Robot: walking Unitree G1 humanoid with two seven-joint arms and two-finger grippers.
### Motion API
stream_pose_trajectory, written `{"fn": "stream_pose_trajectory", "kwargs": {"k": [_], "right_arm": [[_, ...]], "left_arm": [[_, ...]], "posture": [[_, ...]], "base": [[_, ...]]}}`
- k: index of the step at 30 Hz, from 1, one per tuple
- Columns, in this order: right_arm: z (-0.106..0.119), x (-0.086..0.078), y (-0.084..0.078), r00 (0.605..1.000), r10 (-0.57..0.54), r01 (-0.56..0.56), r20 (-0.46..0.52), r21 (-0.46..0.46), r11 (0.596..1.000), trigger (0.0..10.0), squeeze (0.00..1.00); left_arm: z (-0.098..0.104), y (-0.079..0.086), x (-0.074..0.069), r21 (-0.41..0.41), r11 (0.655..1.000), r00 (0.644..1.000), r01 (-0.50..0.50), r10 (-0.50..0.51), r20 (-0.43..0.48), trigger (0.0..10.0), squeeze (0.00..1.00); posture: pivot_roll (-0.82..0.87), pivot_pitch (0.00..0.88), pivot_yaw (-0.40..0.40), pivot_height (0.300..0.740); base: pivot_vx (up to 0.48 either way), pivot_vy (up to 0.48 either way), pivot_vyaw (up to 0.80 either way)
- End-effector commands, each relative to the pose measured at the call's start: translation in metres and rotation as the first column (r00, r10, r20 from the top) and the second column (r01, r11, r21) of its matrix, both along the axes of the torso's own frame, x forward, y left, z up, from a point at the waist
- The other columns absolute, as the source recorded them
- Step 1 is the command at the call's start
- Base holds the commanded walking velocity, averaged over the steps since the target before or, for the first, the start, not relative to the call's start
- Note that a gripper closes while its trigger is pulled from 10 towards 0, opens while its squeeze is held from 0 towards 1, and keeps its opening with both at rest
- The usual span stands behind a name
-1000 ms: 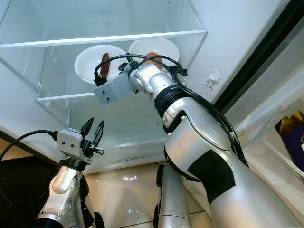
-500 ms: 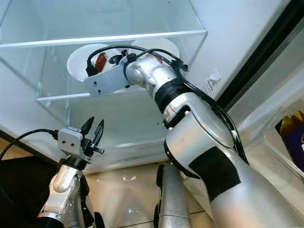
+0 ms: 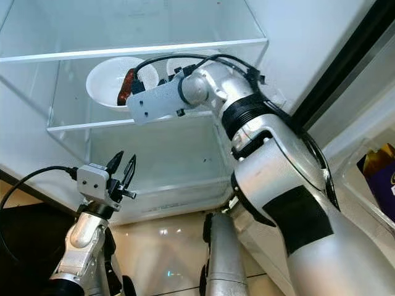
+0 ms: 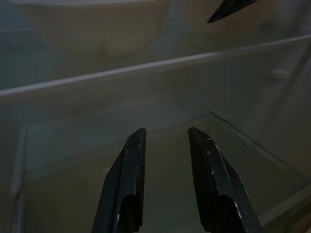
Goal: Restocking fridge
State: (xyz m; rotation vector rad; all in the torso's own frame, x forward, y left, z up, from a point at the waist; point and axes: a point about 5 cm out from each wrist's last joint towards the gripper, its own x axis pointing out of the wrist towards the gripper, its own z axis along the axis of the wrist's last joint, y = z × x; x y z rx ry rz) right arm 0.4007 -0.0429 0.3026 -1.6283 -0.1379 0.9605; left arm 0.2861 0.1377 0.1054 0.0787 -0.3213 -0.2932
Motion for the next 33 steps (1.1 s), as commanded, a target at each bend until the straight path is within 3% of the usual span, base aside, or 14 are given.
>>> {"fn": "stream_pose_trajectory", "kwargs": {"k": [1,8,14,17,19,20,22,23,24,25,28,29,30,33], "right_arm": [[-0.001,-0.003,-0.003,0.998,0.037,-0.034,-0.060,0.040,0.999,10.0,0.00],[-0.014,-0.007,-0.038,0.960,0.090,-0.018,-0.264,0.262,0.965,10.0,0.00],[-0.020,-0.008,-0.058,0.948,0.094,0.024,-0.303,0.364,0.931,10.0,0.00],[-0.020,-0.009,-0.064,0.949,0.093,0.052,-0.303,0.437,0.898,10.0,0.00],[-0.021,-0.010,-0.070,0.952,0.088,0.083,-0.293,0.522,0.849,10.0,0.00],[-0.022,-0.010,-0.072,0.953,0.087,0.100,-0.290,0.573,0.813,10.0,0.00],[-0.024,-0.012,-0.075,0.952,0.088,0.154,-0.293,0.708,0.689,10.0,0.00],[-0.024,-0.012,-0.075,0.952,0.088,0.154,-0.293,0.708,0.689,10.0,0.00],[-0.026,-0.014,-0.078,0.953,0.090,0.196,-0.290,0.813,0.548,10.0,0.00],[-0.026,-0.014,-0.078,0.953,0.090,0.196,-0.290,0.813,0.548,10.0,0.00],[-0.027,-0.024,-0.080,0.941,0.157,0.233,-0.301,0.909,0.345,10.0,0.00],[-0.027,-0.027,-0.080,0.936,0.179,0.241,-0.304,0.921,0.305,10.0,0.00],[-0.027,-0.027,-0.080,0.936,0.179,0.241,-0.304,0.921,0.305,10.0,0.00],[-0.026,-0.040,-0.079,0.898,0.276,0.322,-0.343,0.939,0.118,10.0,0.00]], "left_arm": [[-0.010,0.001,-0.005,0.000,1.000,0.999,-0.001,0.001,-0.037,10.0,0.00],[-0.011,0.003,-0.003,0.003,1.000,0.999,-0.003,0.003,-0.040,10.0,0.00],[-0.012,0.003,-0.001,0.007,1.000,0.999,0.005,-0.005,-0.043,10.0,0.00],[-0.012,0.004,0.000,0.008,1.000,0.999,0.006,-0.006,-0.045,10.0,0.00],[-0.012,0.004,0.000,0.010,1.000,0.999,0.009,-0.008,-0.045,10.0,0.00],[-0.012,0.003,0.000,0.010,1.000,0.999,0.010,-0.010,-0.045,10.0,0.00],[-0.012,0.004,0.001,0.010,1.000,0.999,0.012,-0.012,-0.046,10.0,0.00],[-0.012,0.004,0.001,0.010,1.000,0.999,0.012,-0.012,-0.046,10.0,0.00],[-0.012,0.003,0.001,0.011,1.000,0.999,0.015,-0.015,-0.047,10.0,0.00],[-0.012,0.003,0.001,0.011,1.000,0.999,0.015,-0.015,-0.047,10.0,0.00],[-0.013,0.003,0.001,0.012,1.000,0.999,0.019,-0.019,-0.048,10.0,0.00],[-0.013,0.003,0.001,0.012,1.000,0.999,0.020,-0.020,-0.048,10.0,0.00],[-0.013,0.003,0.001,0.012,1.000,0.999,0.020,-0.020,-0.048,10.0,0.00],[-0.012,0.005,0.001,0.017,1.000,0.999,0.023,-0.022,-0.048,10.0,0.00]], "posture": [[-0.02,0.278,-0.030,0.485],[-0.02,0.264,-0.019,0.485],[-0.02,0.261,-0.009,0.485],[-0.02,0.257,-0.005,0.485],[-0.02,0.256,-0.001,0.485],[-0.02,0.254,-0.001,0.485],[-0.03,0.255,0.004,0.485],[-0.03,0.255,0.004,0.485],[-0.03,0.255,0.007,0.485],[-0.03,0.255,0.007,0.485],[-0.02,0.255,0.008,0.485],[-0.02,0.255,0.008,0.485],[-0.02,0.255,0.008,0.485],[-0.02,0.255,0.011,0.485]], "base": [[0.000,0.000,0.00],[0.000,0.000,0.00],[0.000,0.000,0.00],[0.000,0.000,0.00],[0.000,0.000,0.00],[0.000,0.000,0.00],[0.000,0.000,0.00],[0.000,0.000,0.00],[0.000,0.000,0.00],[0.000,0.000,0.00],[0.000,0.000,0.00],[0.000,0.000,0.00],[0.000,0.000,0.00],[0.000,0.000,0.00]]}}
